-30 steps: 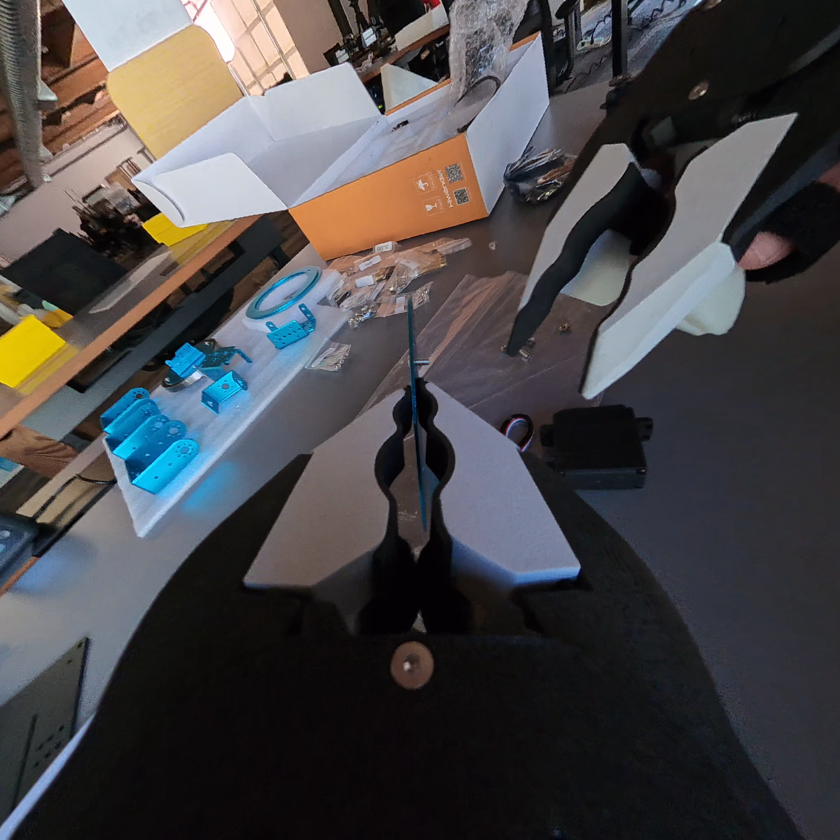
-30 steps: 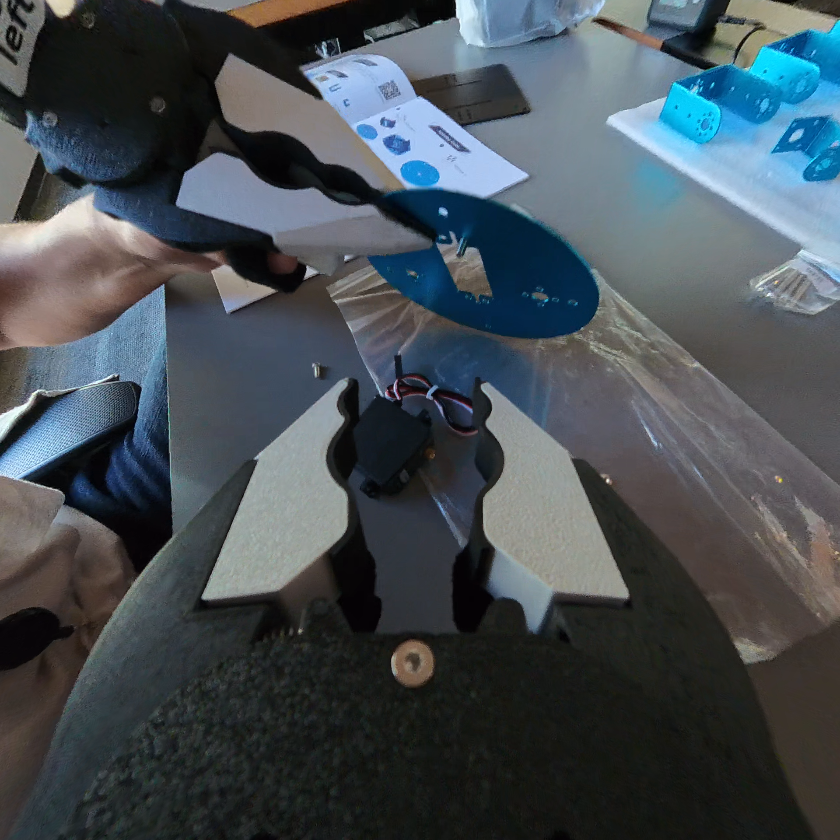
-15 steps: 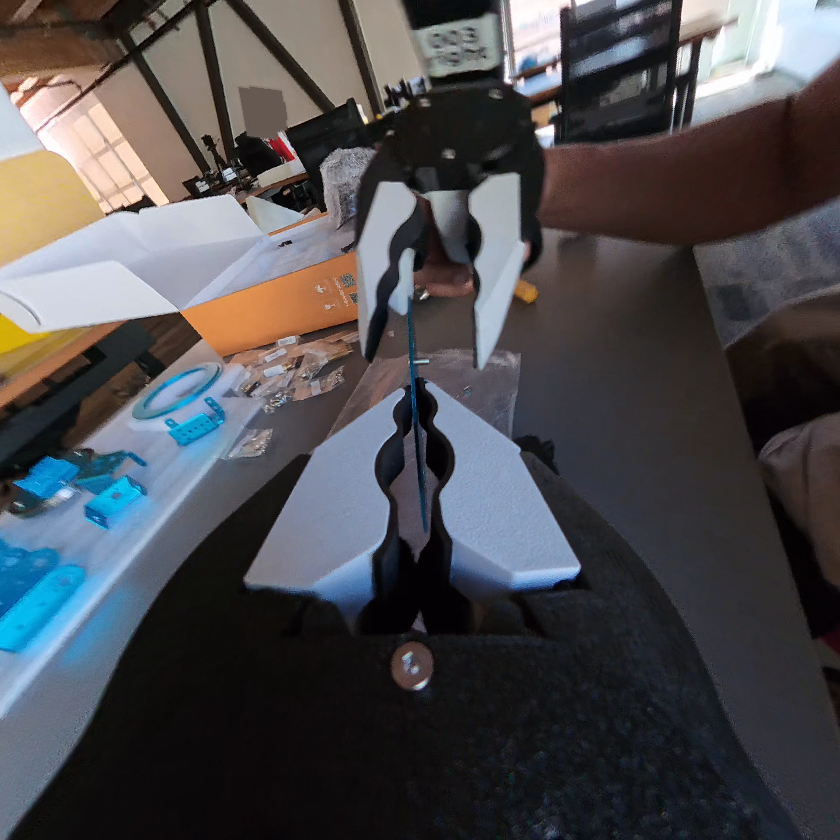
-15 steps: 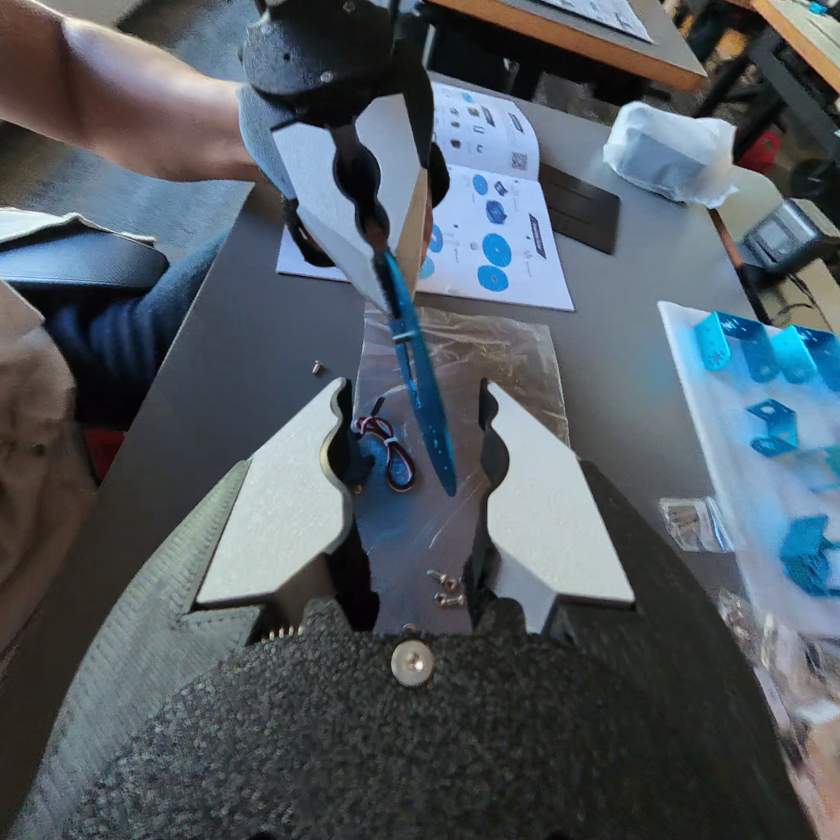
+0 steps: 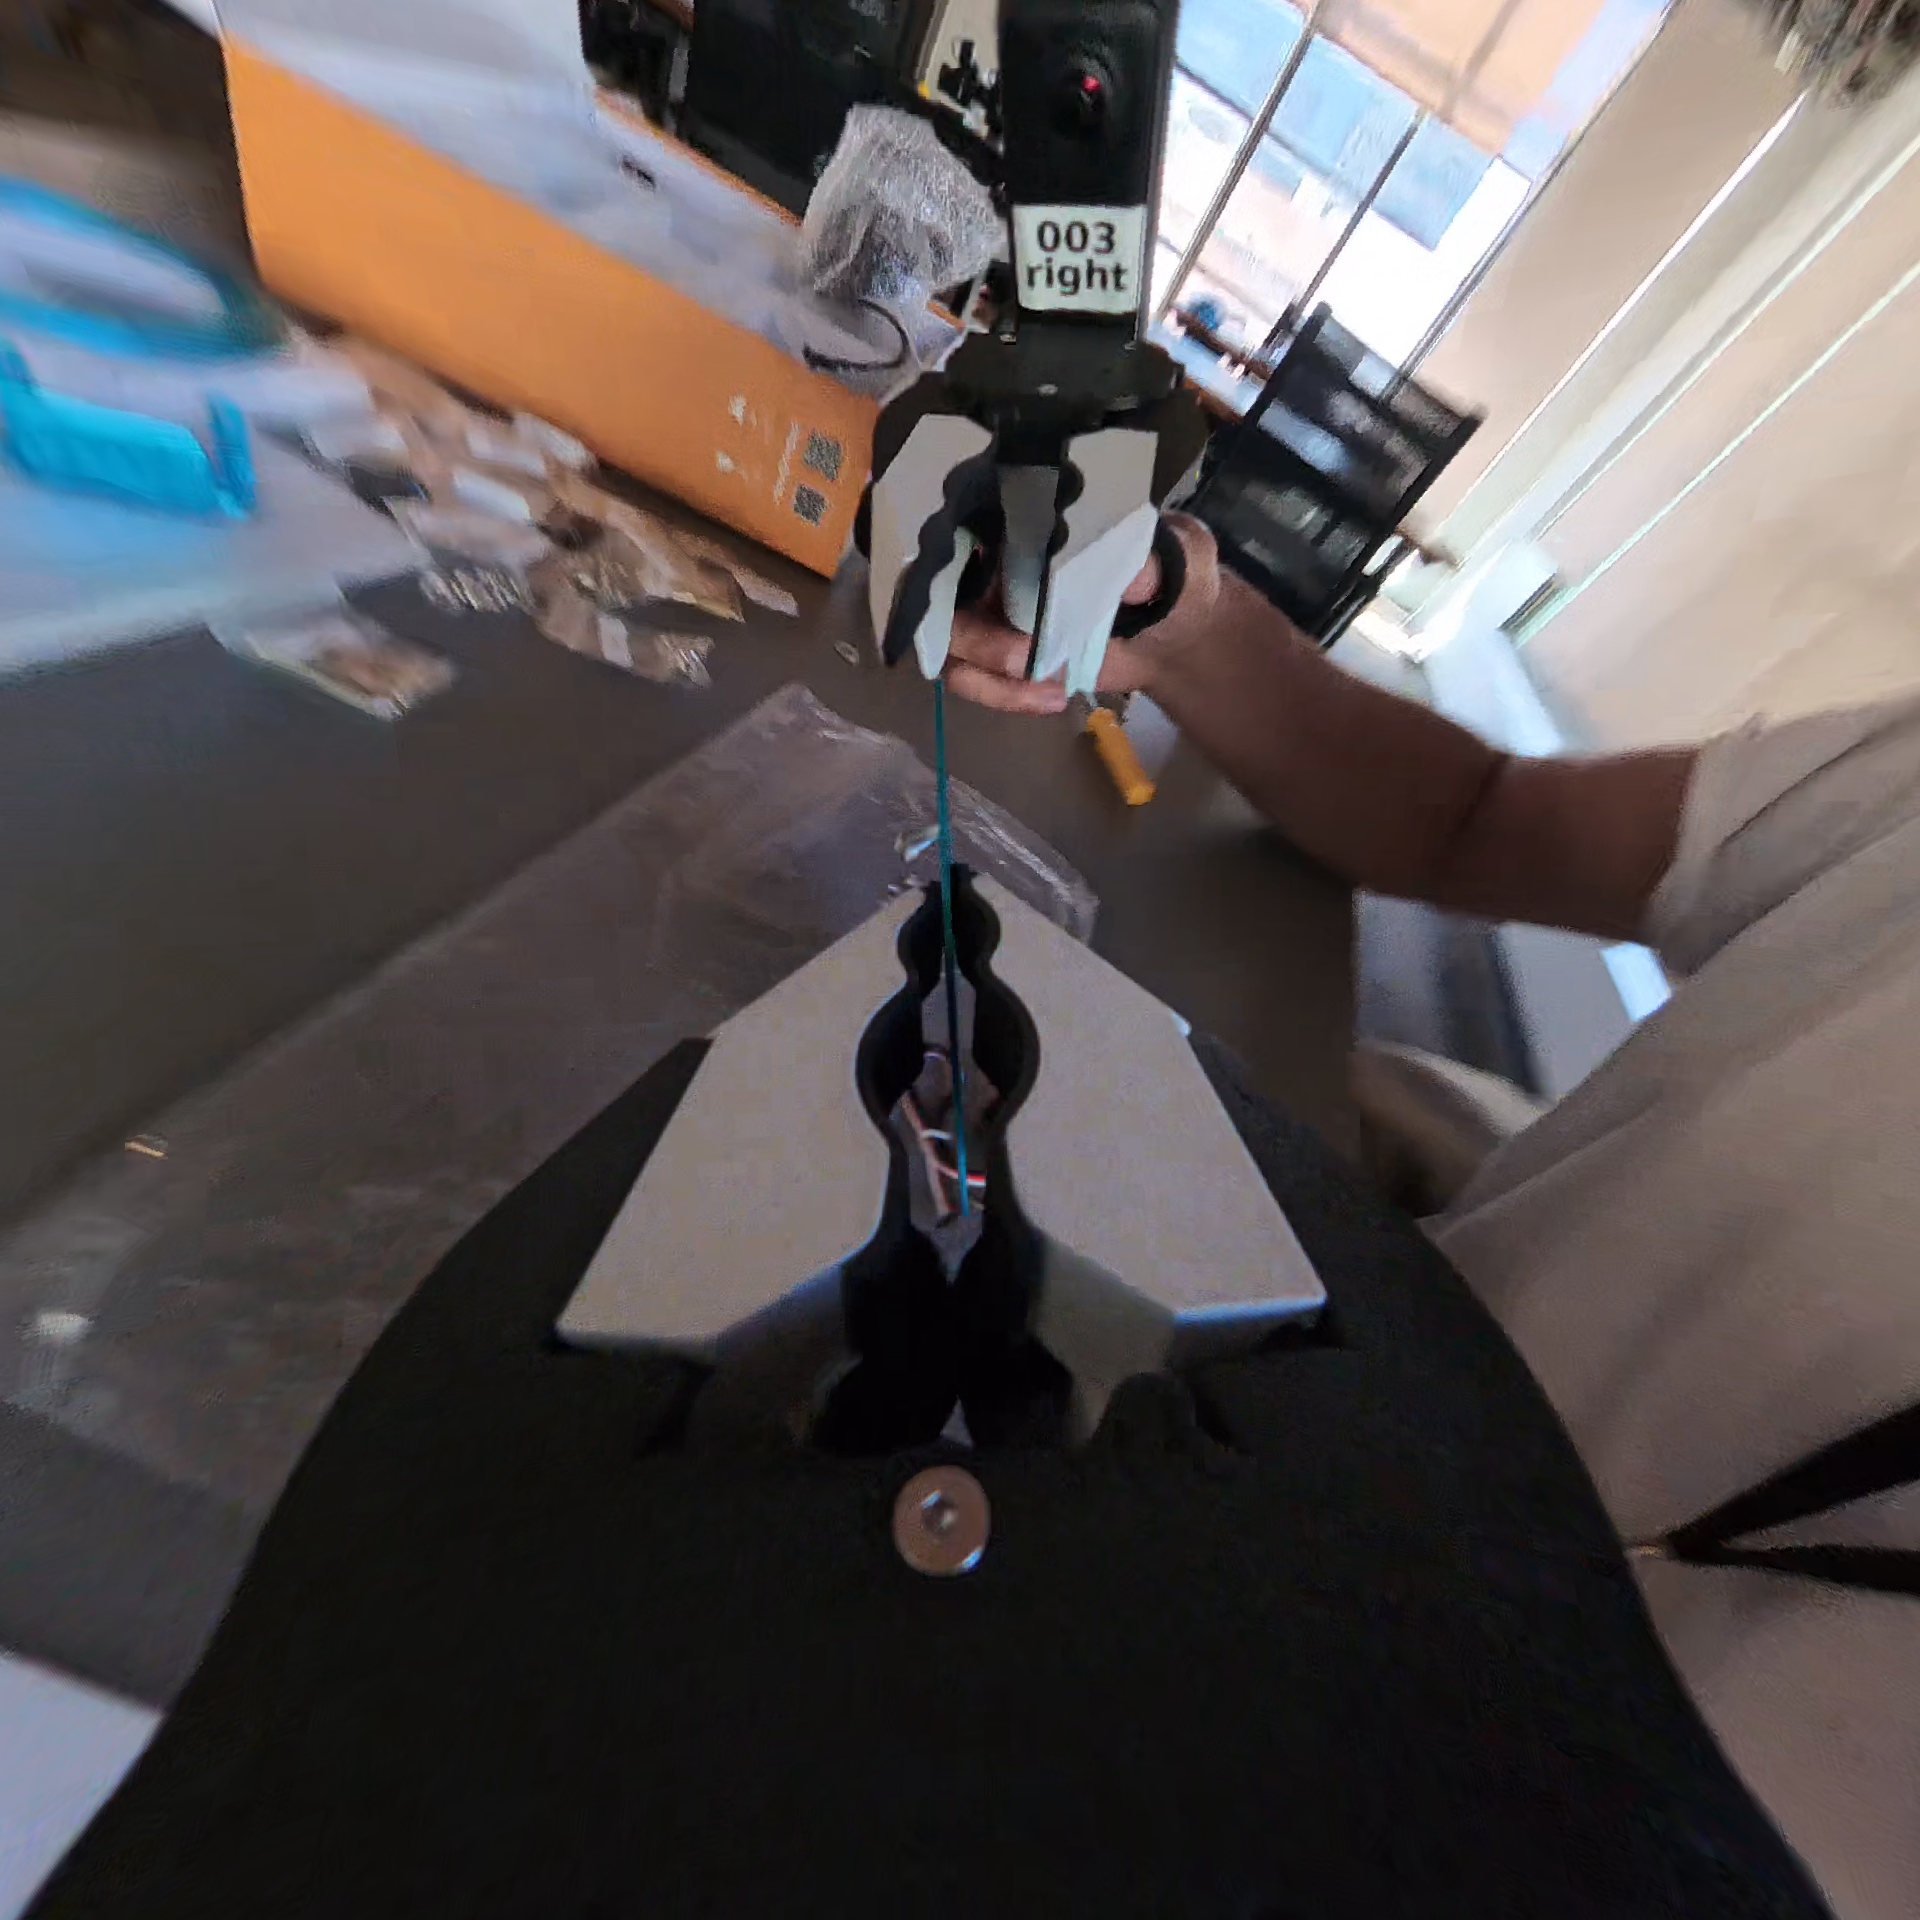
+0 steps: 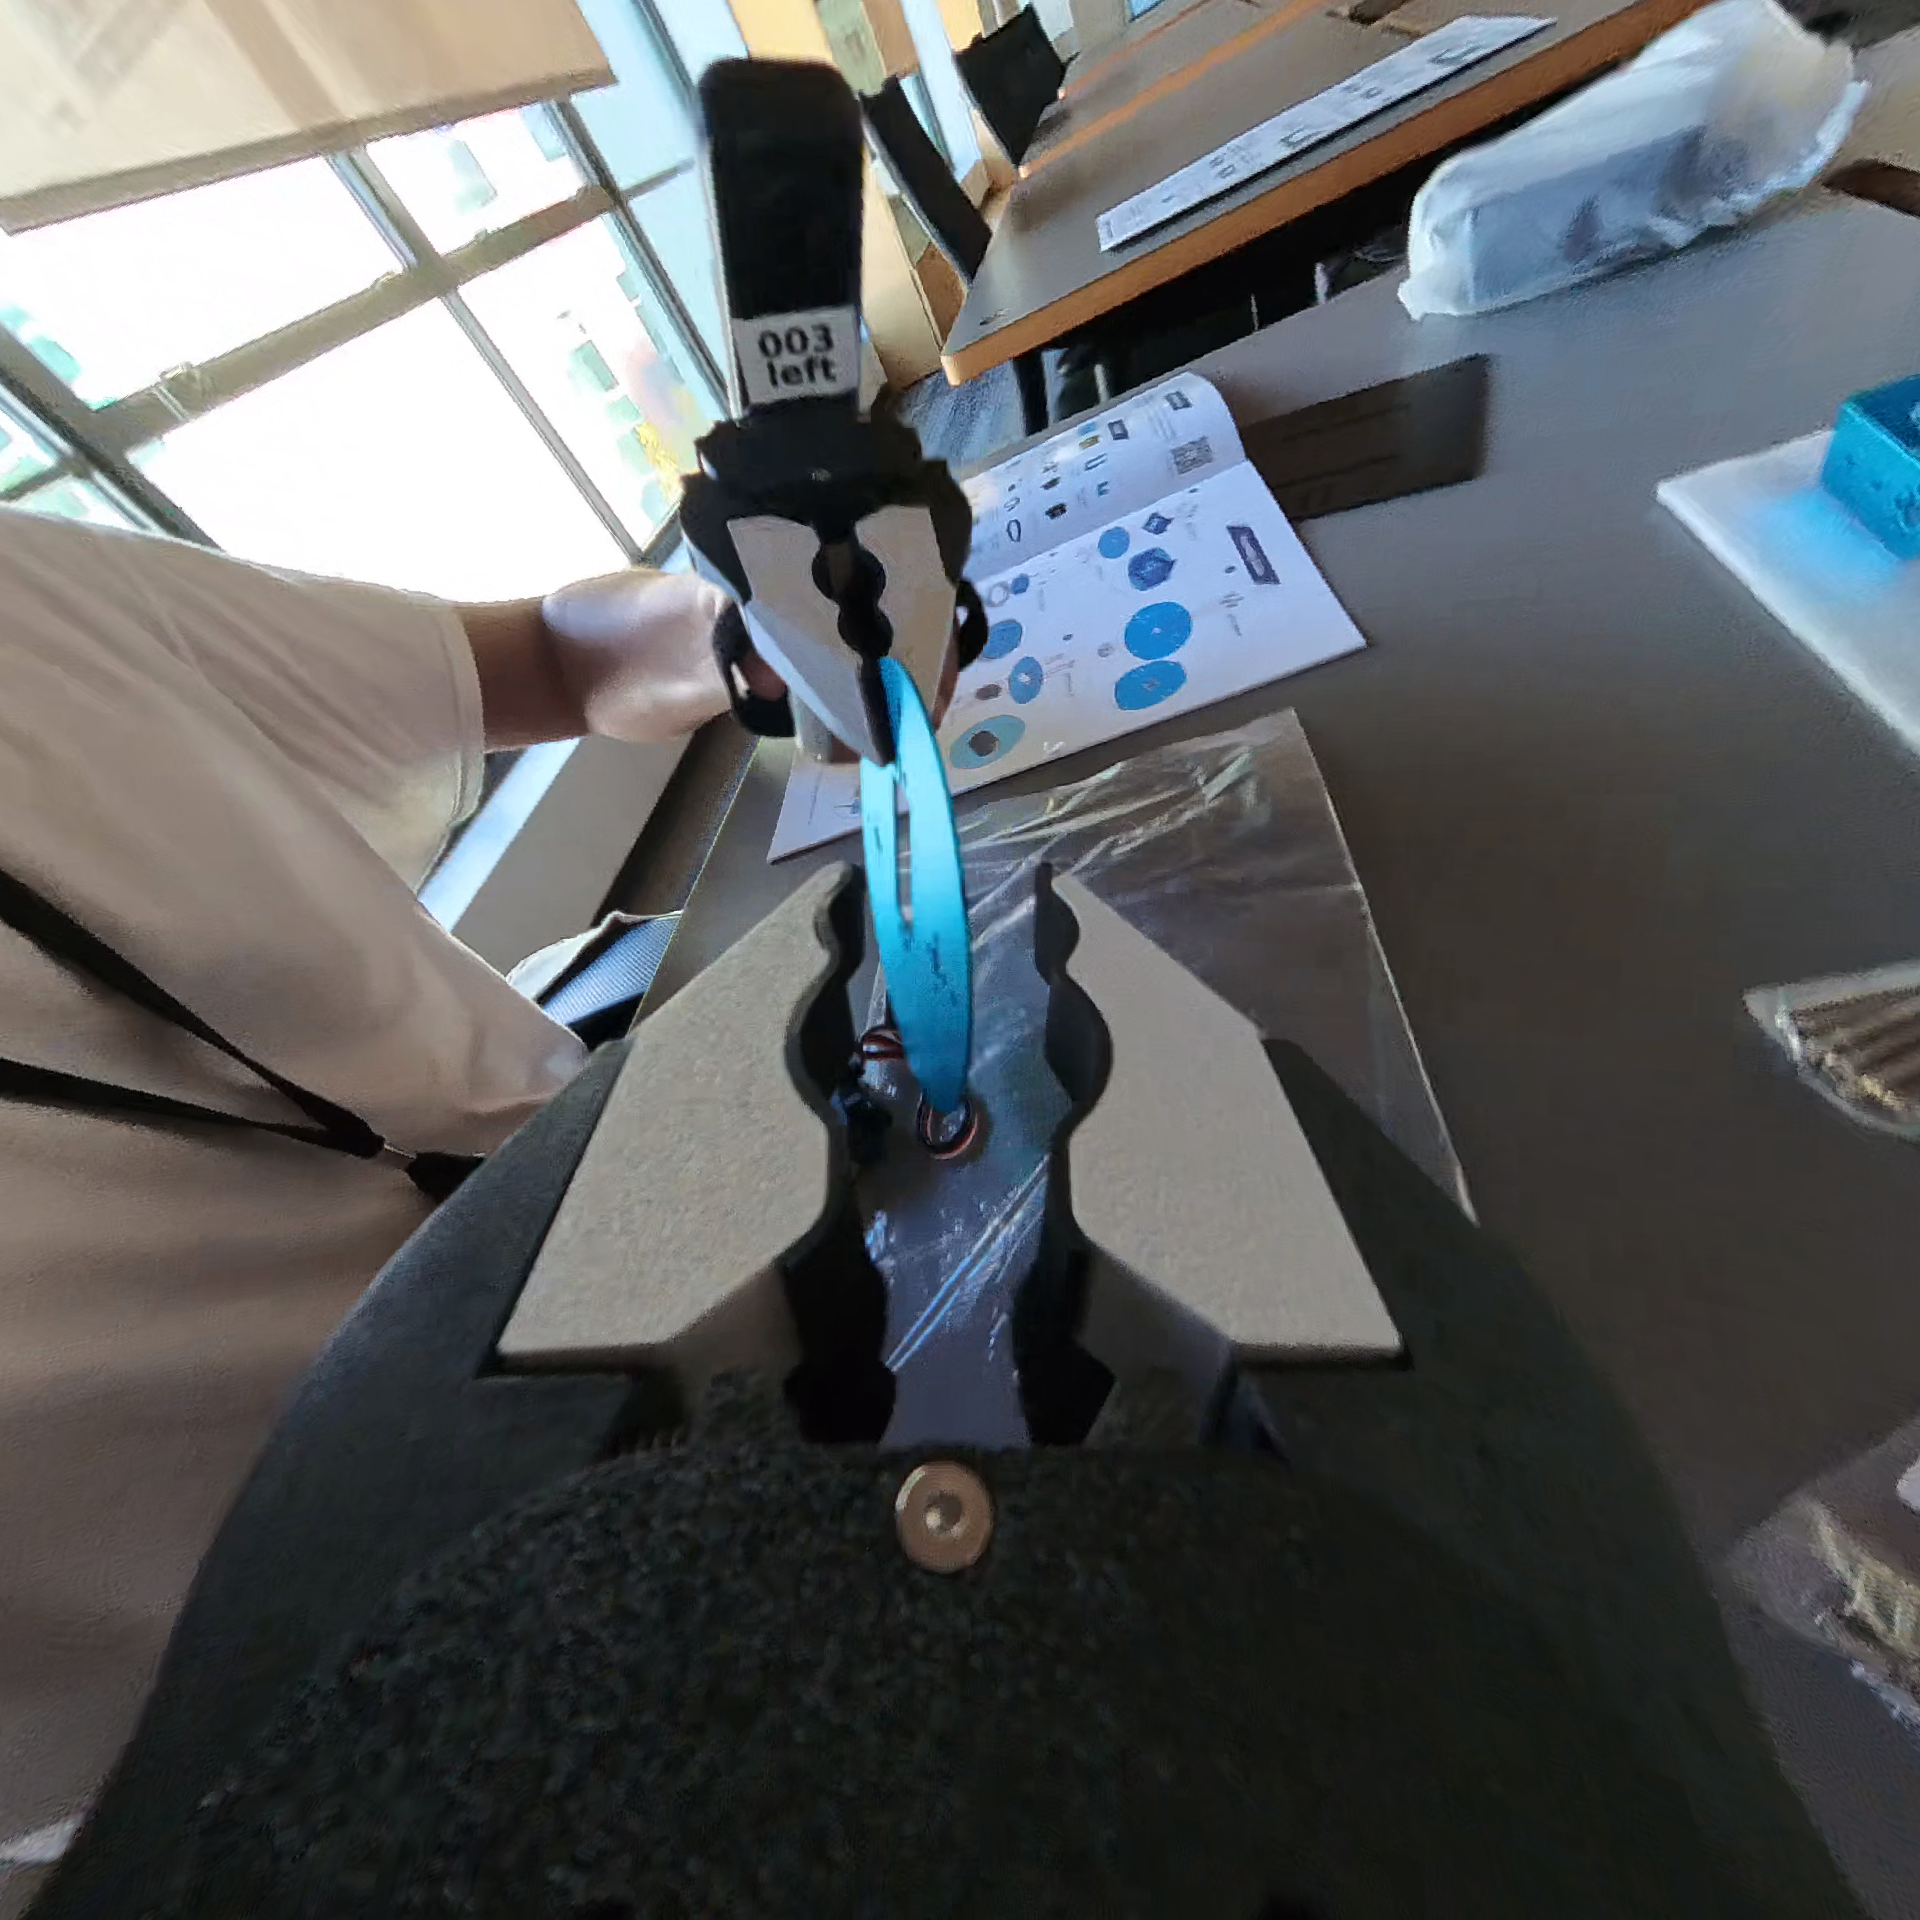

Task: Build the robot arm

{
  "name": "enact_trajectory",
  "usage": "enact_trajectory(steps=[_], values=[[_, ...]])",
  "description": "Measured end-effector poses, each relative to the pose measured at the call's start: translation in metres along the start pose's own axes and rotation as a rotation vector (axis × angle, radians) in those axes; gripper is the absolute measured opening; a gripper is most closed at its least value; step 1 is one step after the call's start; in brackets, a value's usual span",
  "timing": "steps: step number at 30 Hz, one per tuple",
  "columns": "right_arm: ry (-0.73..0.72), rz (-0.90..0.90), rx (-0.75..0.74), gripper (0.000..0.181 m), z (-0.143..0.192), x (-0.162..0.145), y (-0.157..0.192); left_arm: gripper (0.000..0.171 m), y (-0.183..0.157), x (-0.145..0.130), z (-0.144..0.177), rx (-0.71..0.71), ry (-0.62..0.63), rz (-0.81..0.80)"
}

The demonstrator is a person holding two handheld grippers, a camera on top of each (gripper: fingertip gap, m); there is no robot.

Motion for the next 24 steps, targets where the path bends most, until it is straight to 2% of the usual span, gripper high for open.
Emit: enact_trajectory(steps=[3,5,8,11,12,14,16,19,21,24], values=[[0.057,-0.096,-0.020,0.029,0.000,-0.014,-0.011,0.000,0.018,-0.017,-0.011,-0.035,0.001,0.336],[0.075,-0.093,-0.059,0.030,-0.003,-0.020,-0.016,0.000,0.030,-0.024,-0.014,-0.079,-0.019,0.489],[0.067,-0.024,-0.117,0.031,-0.005,-0.022,-0.018,0.000,0.041,-0.025,-0.011,-0.098,-0.066,0.564],[0.010,0.059,-0.192,0.034,0.000,-0.015,-0.016,0.000,0.039,0.001,0.007,-0.121,-0.172,0.515],[-0.008,0.077,-0.216,0.034,0.003,-0.011,-0.015,0.000,0.037,0.014,0.019,-0.091,-0.212,0.434],[-0.032,0.085,-0.254,0.034,0.008,-0.006,-0.013,0.000,0.029,0.035,0.042,0.023,-0.247,0.167],[0.008,0.089,-0.286,0.035,0.007,-0.011,-0.009,0.000,0.013,0.038,0.054,0.172,-0.185,-0.190],[0.146,0.133,-0.348,0.034,-0.002,-0.030,-0.004,0.000,-0.011,0.013,0.042,0.394,0.047,-0.736],[0.212,0.151,-0.359,0.034,-0.009,-0.040,0.001,0.000,-0.024,-0.009,0.026,0.464,0.175,-1.028],[0.246,0.170,-0.299,0.033,-0.021,-0.047,0.013,0.001,-0.033,-0.021,0.014,0.507,0.189,-1.167]])
Point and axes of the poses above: each gripper's, where its closed fingertips meet, z back along the fingers, x out of its top, y = z × x across the jaws, the point moved 7 cm from there along z, back along the fingers, and after that the axes turned 4 degrees about -x, right-handed, at the moved point
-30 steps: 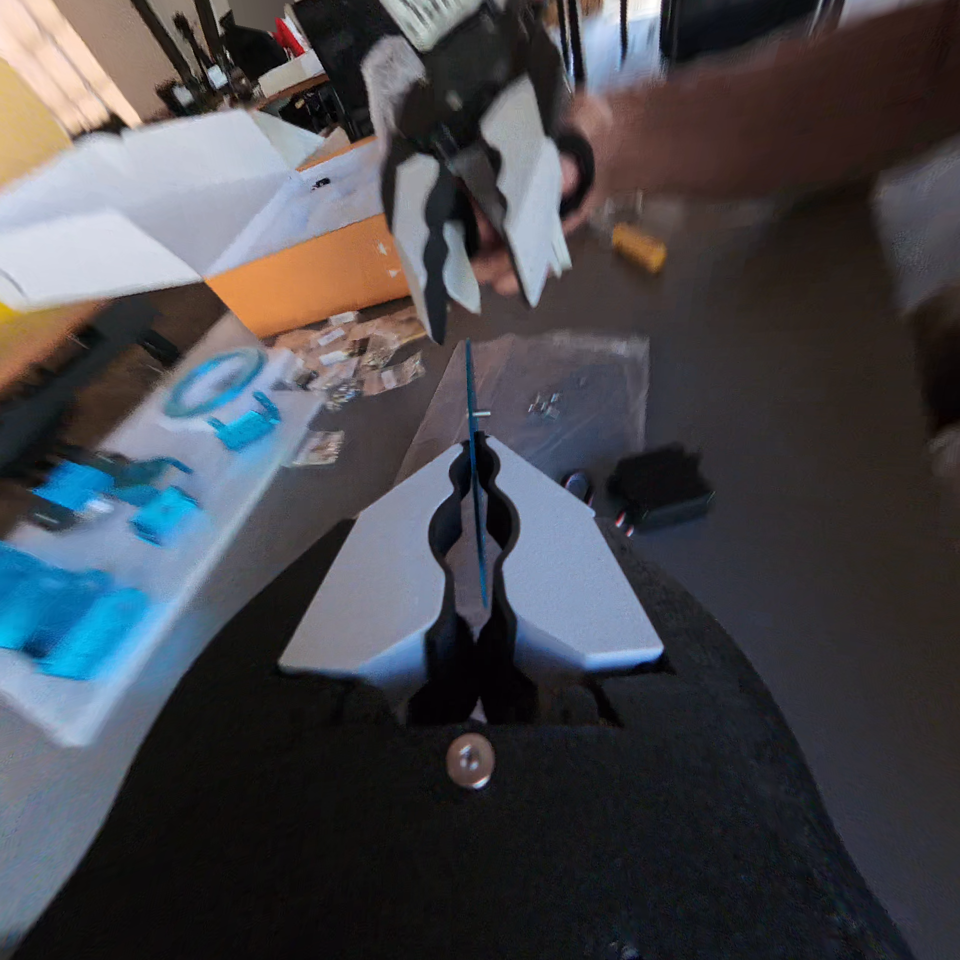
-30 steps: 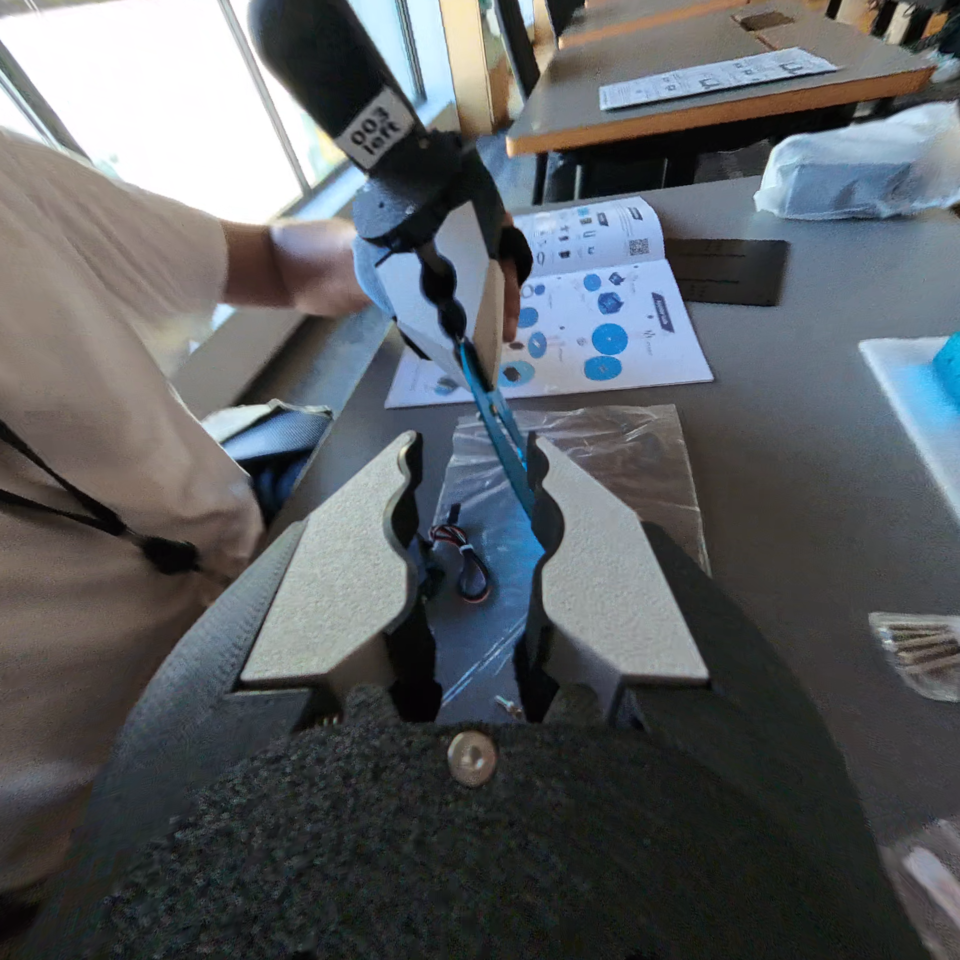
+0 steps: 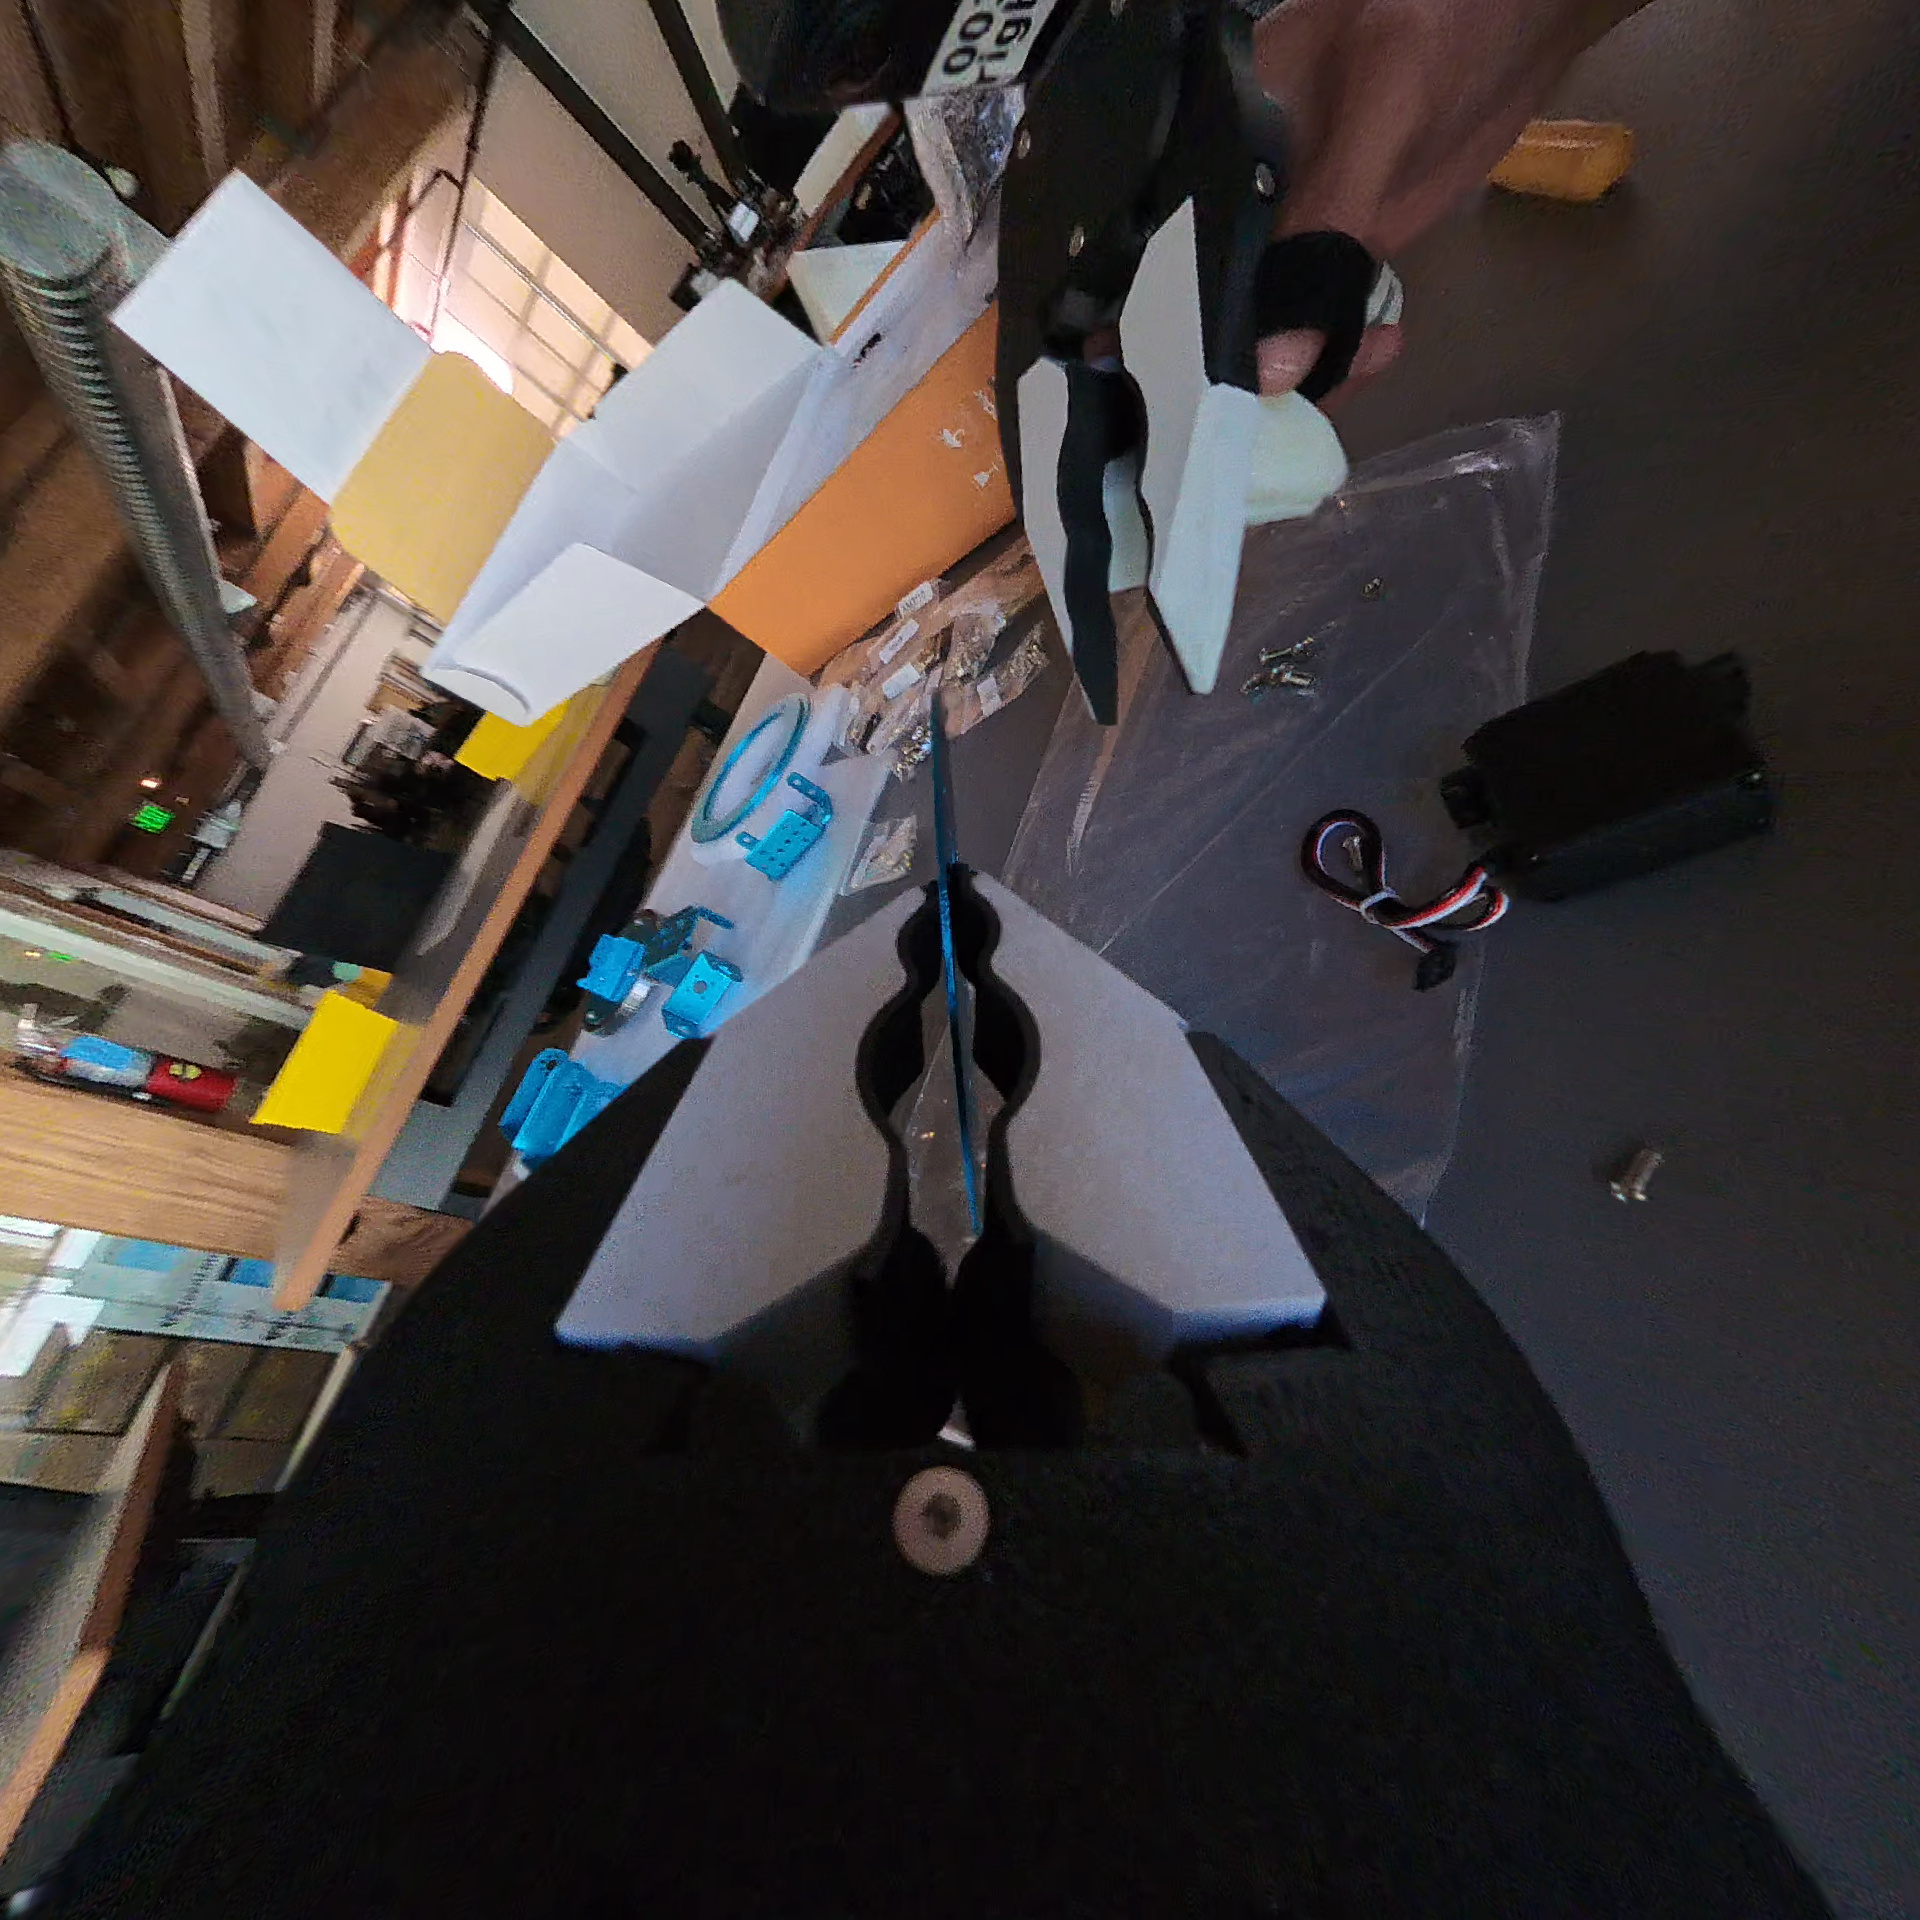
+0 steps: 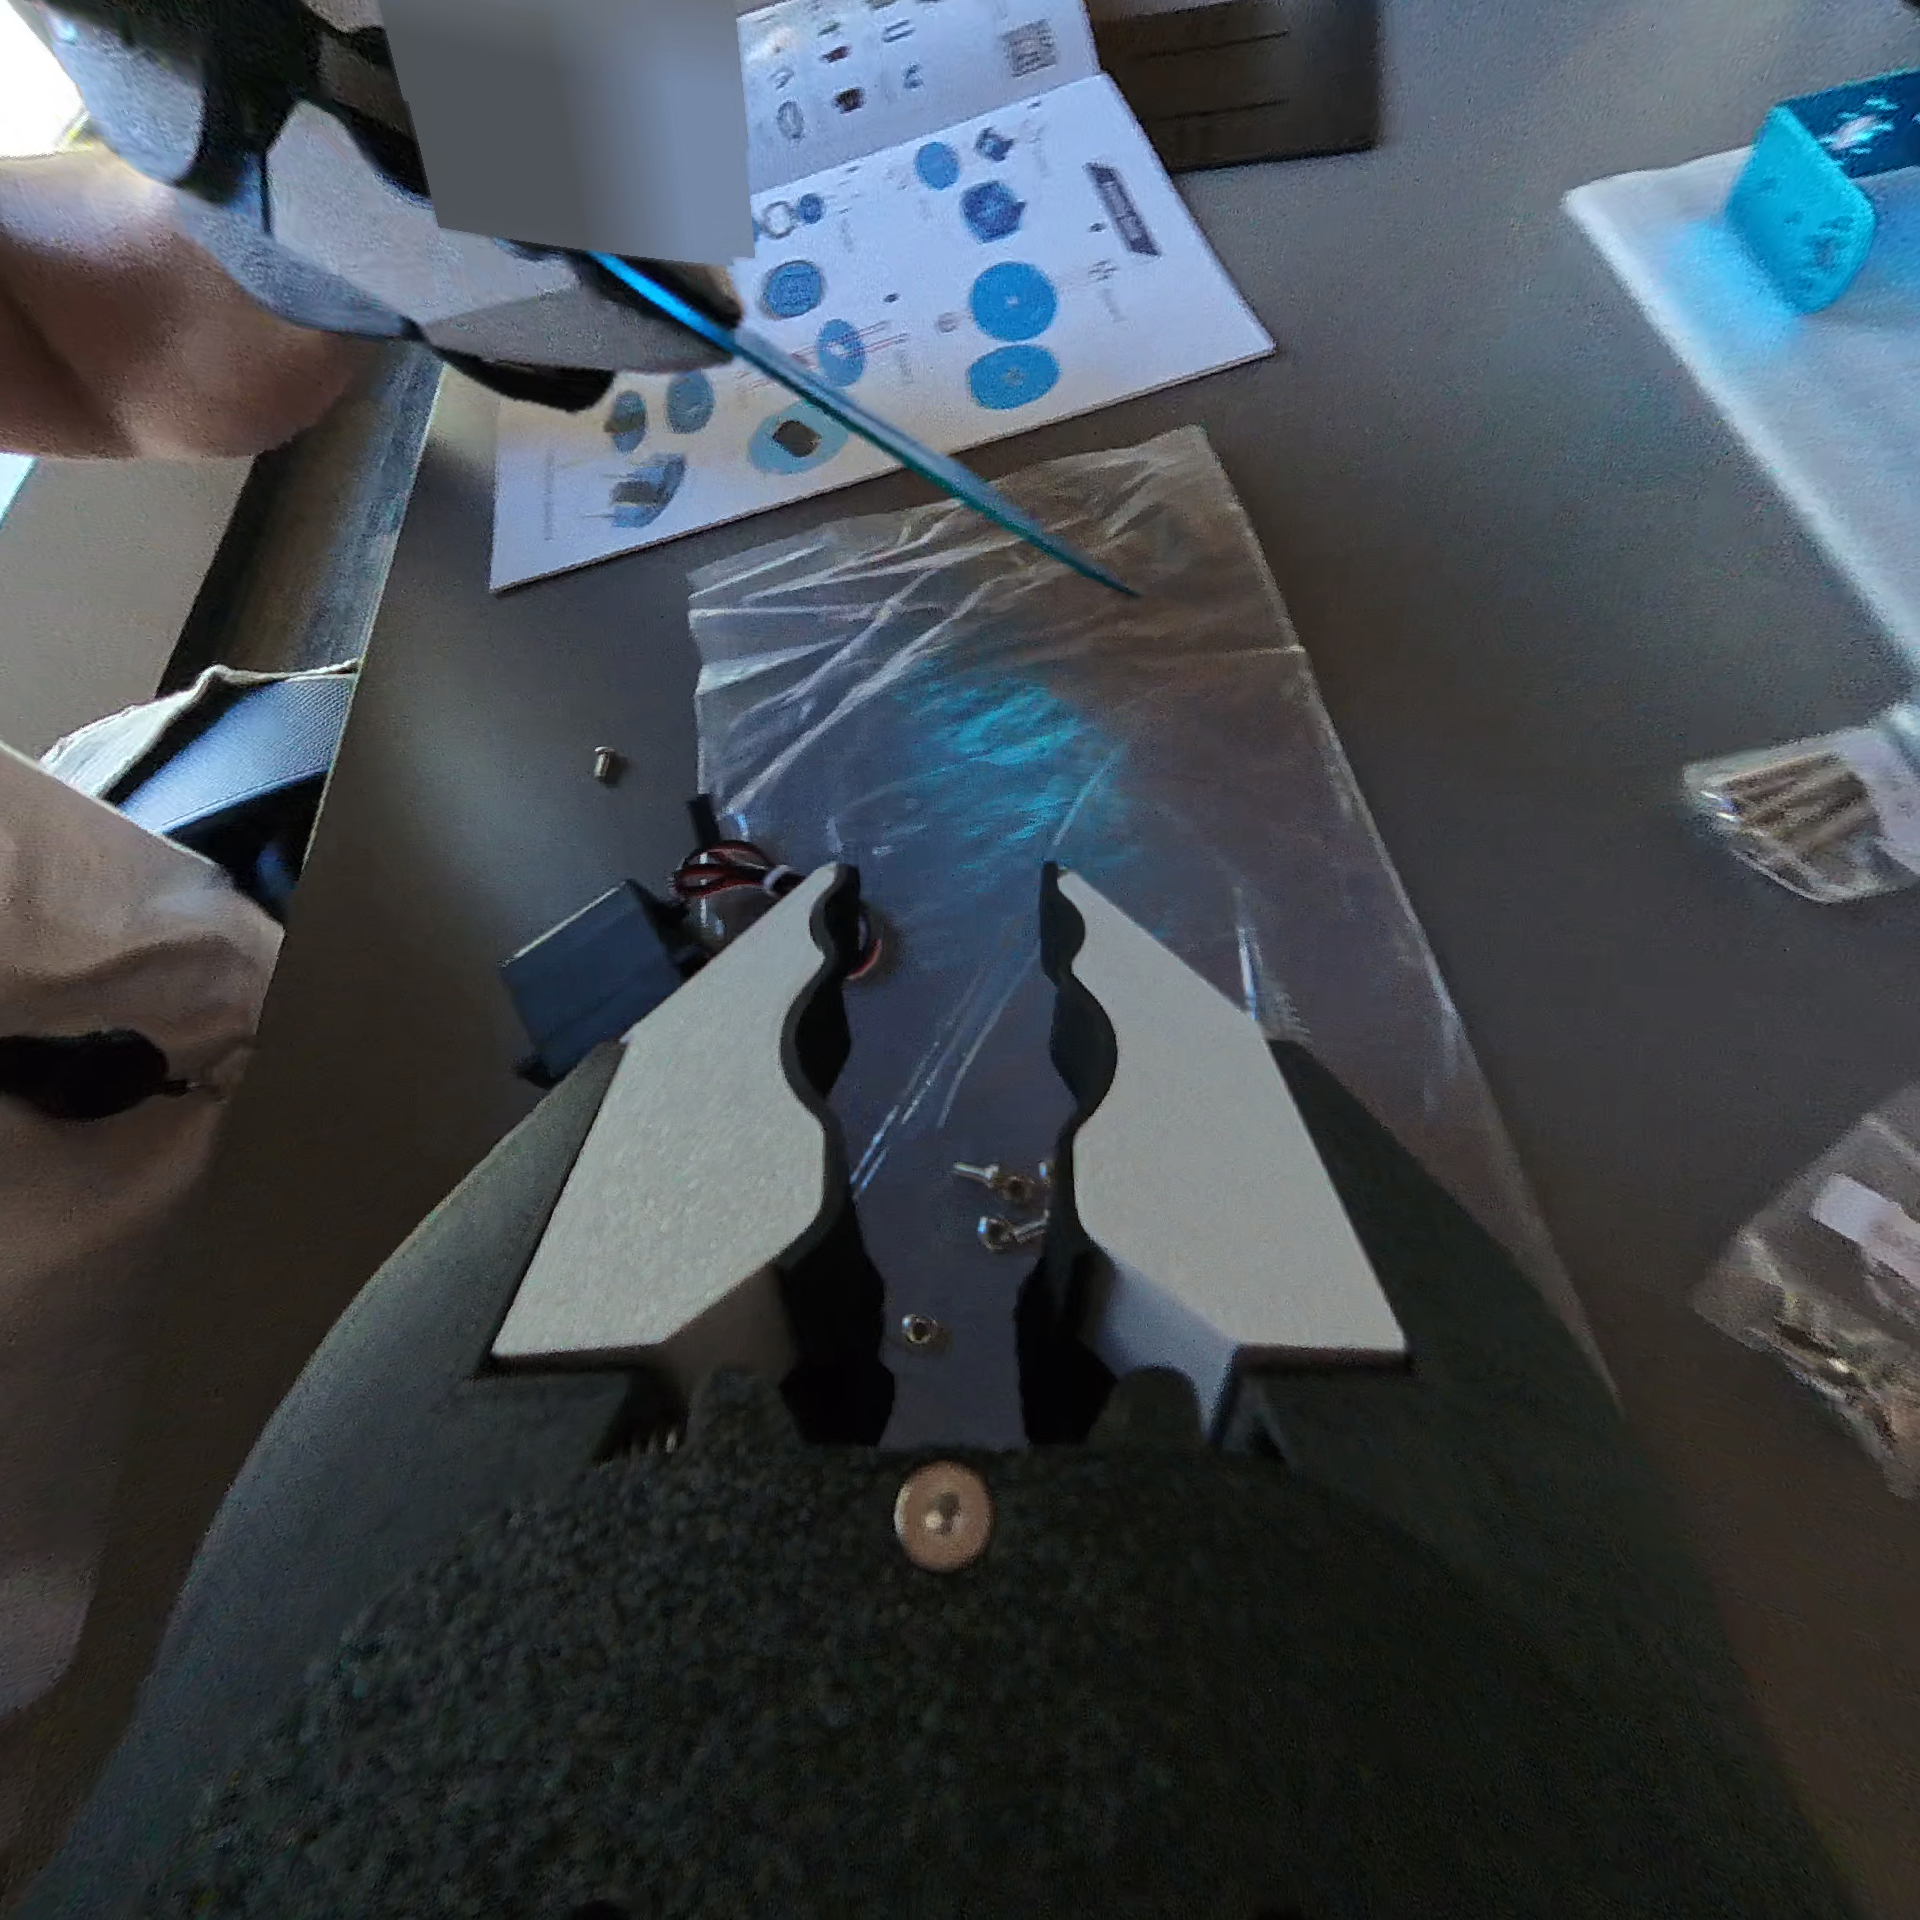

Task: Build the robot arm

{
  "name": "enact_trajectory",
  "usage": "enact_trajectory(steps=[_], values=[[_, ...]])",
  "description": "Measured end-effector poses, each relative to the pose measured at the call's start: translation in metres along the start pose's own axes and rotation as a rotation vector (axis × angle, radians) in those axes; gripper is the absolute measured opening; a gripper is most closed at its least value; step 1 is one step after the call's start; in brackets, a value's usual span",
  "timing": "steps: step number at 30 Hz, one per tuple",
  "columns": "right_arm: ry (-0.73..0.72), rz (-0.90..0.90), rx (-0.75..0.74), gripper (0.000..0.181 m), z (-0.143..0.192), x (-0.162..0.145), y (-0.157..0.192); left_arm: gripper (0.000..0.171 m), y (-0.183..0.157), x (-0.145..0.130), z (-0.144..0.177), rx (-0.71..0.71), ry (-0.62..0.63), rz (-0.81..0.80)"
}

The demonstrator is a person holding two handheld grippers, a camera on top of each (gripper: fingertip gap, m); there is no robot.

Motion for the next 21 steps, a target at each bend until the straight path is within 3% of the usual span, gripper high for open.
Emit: enact_trajectory(steps=[3,5,9,12,21], values=[[0.016,0.083,0.034,0.033,-0.011,-0.003,0.012,0.000,-0.007,-0.006,0.002,0.104,0.036,-0.265],[0.030,0.131,0.040,0.033,-0.016,-0.006,0.018,0.000,-0.012,-0.013,0.003,0.131,0.116,-0.354],[0.123,0.206,0.119,0.029,-0.026,-0.015,0.033,0.000,-0.028,-0.022,0.000,0.033,0.134,-0.274],[0.183,0.239,0.101,0.022,-0.031,-0.019,0.033,0.000,-0.035,-0.028,-0.010,0.006,0.194,-0.313],[0.223,0.122,0.138,0.007,-0.043,-0.018,0.026,0.001,-0.039,-0.028,-0.032,-0.065,0.228,-0.339]])
Point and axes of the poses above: each gripper's, where its closed fingertips meet, z back along the fingers, x out of its top, y = z × x across the jaws, the point moved 7 cm from there along z, back along the fingers, and after that the axes turned 4 degrees about -x, right-handed, at the moved point
